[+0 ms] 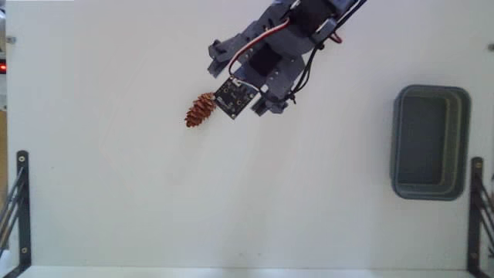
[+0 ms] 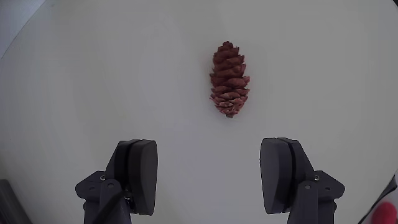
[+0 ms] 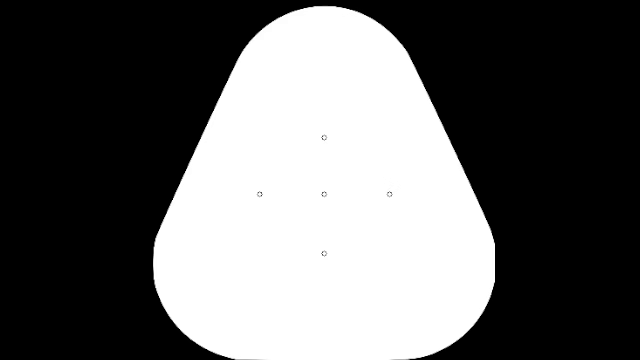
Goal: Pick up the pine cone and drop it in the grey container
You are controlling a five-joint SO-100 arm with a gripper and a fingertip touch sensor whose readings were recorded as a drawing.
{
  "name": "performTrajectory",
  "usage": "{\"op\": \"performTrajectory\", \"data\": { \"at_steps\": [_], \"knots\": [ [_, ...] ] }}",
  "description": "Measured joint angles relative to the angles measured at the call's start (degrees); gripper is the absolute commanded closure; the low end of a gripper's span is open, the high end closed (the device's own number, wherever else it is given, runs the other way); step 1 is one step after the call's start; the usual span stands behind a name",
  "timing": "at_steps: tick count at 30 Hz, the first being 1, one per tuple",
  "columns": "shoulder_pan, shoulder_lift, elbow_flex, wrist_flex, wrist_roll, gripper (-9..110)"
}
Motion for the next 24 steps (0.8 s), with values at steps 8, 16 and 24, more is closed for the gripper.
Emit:
{"op": "performTrajectory", "data": {
  "at_steps": [8,16,24],
  "knots": [
    [1.5,0.0,0.0,0.0,0.1,-9],
    [1.5,0.0,0.0,0.0,0.0,-9],
    [1.5,0.0,0.0,0.0,0.0,-9]
  ]
}}
